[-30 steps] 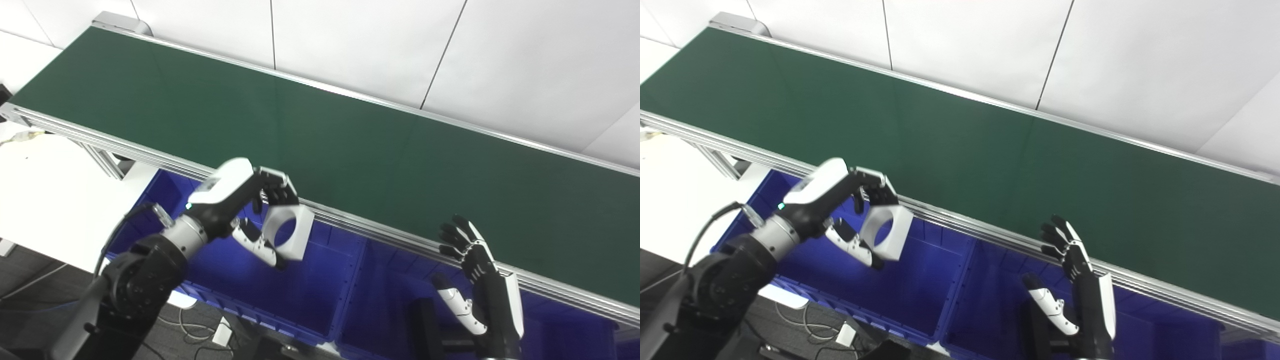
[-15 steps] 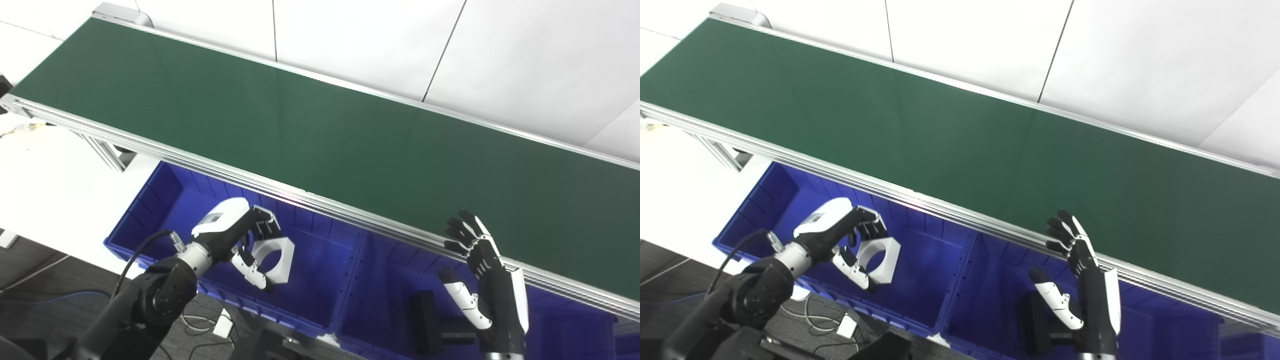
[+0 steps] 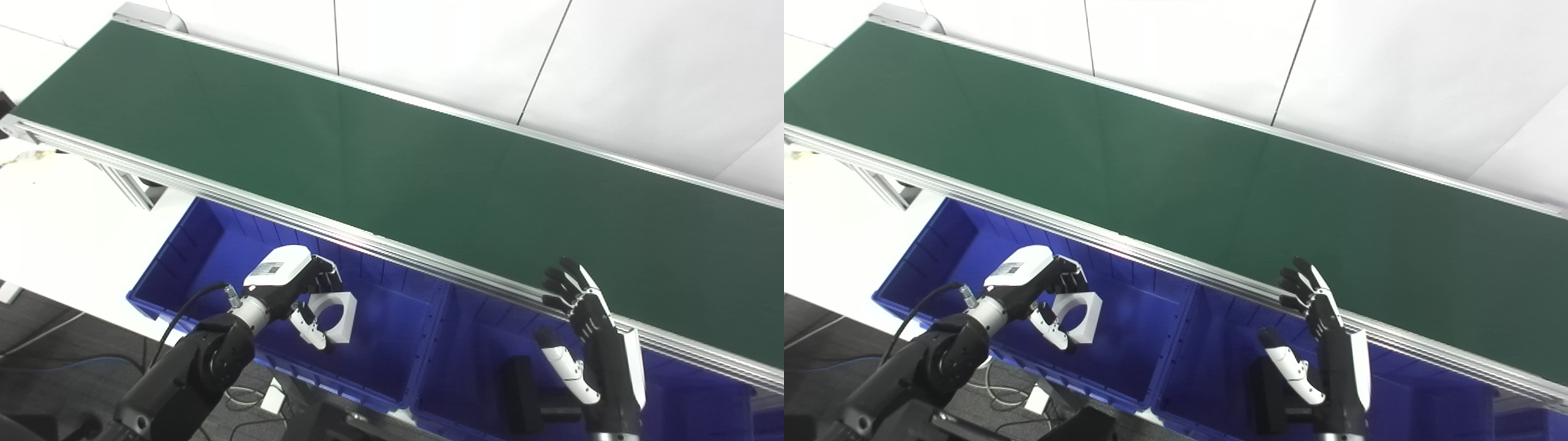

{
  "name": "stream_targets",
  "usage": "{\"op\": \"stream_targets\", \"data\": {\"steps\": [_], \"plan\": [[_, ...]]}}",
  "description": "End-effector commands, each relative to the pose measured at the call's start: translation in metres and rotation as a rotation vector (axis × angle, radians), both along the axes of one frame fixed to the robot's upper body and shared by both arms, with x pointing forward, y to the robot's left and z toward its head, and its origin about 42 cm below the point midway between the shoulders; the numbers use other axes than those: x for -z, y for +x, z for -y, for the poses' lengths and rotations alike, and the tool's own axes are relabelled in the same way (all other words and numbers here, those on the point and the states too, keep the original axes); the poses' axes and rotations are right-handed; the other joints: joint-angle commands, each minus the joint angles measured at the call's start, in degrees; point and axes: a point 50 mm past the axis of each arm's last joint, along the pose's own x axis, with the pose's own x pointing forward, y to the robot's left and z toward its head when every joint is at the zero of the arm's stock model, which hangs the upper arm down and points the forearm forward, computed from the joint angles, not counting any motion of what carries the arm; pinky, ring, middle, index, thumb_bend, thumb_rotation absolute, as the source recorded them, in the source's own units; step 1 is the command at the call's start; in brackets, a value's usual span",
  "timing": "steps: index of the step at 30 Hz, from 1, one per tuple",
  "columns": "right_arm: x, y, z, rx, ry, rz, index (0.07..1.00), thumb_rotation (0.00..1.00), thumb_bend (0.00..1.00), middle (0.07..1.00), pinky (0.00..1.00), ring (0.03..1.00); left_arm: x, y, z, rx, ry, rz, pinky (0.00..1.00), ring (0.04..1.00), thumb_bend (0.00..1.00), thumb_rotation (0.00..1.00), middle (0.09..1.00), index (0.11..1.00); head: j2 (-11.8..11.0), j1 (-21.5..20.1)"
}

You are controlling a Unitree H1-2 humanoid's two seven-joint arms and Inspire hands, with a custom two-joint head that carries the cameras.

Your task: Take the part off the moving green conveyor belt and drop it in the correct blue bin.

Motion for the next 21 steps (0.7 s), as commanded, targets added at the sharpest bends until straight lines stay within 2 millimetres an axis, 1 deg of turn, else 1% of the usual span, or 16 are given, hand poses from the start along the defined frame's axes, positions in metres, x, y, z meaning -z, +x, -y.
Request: {"op": "stream_targets", "data": {"steps": [1,4,6,7,8,9,11,13,14,15,18,20,21], "plan": [[-0.011,0.001,-0.004,-0.003,0.027,0.046,0.890,0.66,0.66,0.827,0.73,0.804,-0.010,0.007,-0.004,0.009,0.025,0.073,0.52,0.438,0.50,0.00,0.473,0.514,0.0,0.0],[-0.011,0.001,-0.005,-0.004,0.026,0.044,0.890,0.65,0.66,0.827,0.73,0.805,-0.011,0.008,-0.003,-0.004,0.027,0.075,0.55,0.450,0.50,0.00,0.476,0.513,-0.1,0.0],[-0.011,0.001,-0.006,-0.004,0.026,0.044,0.888,0.66,0.66,0.827,0.74,0.806,-0.014,0.008,-0.002,-0.003,0.036,0.086,0.59,0.456,0.50,0.00,0.496,0.507,-0.2,-0.1],[-0.011,0.001,-0.006,-0.004,0.027,0.045,0.888,0.66,0.66,0.827,0.73,0.806,-0.016,0.008,-0.001,-0.002,0.045,0.092,0.61,0.559,0.51,0.00,0.505,0.499,-0.3,-0.2],[-0.010,0.001,-0.006,-0.004,0.027,0.045,0.888,0.66,0.66,0.828,0.73,0.806,-0.018,0.007,0.000,0.000,0.057,0.097,0.63,0.652,0.68,0.00,0.650,0.640,-0.4,-0.3],[-0.010,0.001,-0.006,-0.004,0.028,0.045,0.889,0.66,0.66,0.827,0.73,0.806,-0.020,0.007,0.001,0.004,0.068,0.100,0.65,0.703,0.76,0.00,0.732,0.723,-0.4,-0.3],[-0.010,0.001,-0.006,-0.005,0.030,0.044,0.890,0.66,0.66,0.828,0.73,0.807,-0.023,0.007,0.002,0.011,0.084,0.102,0.67,0.768,0.84,0.00,0.835,0.824,-0.5,-0.4],[-0.010,0.000,-0.006,-0.005,0.032,0.045,0.891,0.65,0.66,0.829,0.73,0.808,-0.026,0.006,0.003,0.020,0.103,0.104,0.71,0.842,0.89,0.00,0.918,0.897,-0.6,-0.6],[-0.010,0.000,-0.006,-0.004,0.032,0.046,0.890,0.64,0.66,0.827,0.73,0.807,-0.027,0.005,0.003,0.025,0.112,0.105,0.74,0.895,0.91,0.00,0.968,0.937,-0.6,-0.6],[-0.010,0.000,-0.007,-0.003,0.033,0.045,0.890,0.64,0.66,0.827,0.73,0.807,-0.028,0.005,0.003,0.031,0.126,0.109,0.74,0.900,0.92,0.00,0.973,0.941,-0.6,-0.8],[-0.010,-0.001,-0.007,-0.003,0.032,0.043,0.890,0.64,0.66,0.827,0.73,0.806,-0.029,0.004,0.002,0.042,0.156,0.115,0.77,0.972,0.96,0.00,0.998,0.991,-0.8,-1.1],[-0.009,-0.001,-0.007,-0.003,0.038,0.039,0.889,0.63,0.66,0.827,0.74,0.805,-0.032,0.003,0.002,0.045,0.173,0.117,0.78,0.993,0.98,0.00,1.000,0.999,-0.9,-1.4],[-0.008,-0.001,-0.007,-0.003,0.041,0.038,0.888,0.63,0.66,0.827,0.74,0.805,-0.035,0.002,0.002,0.043,0.177,0.118,0.78,0.997,0.98,0.00,1.000,1.000,-1.3,-1.8]]}}
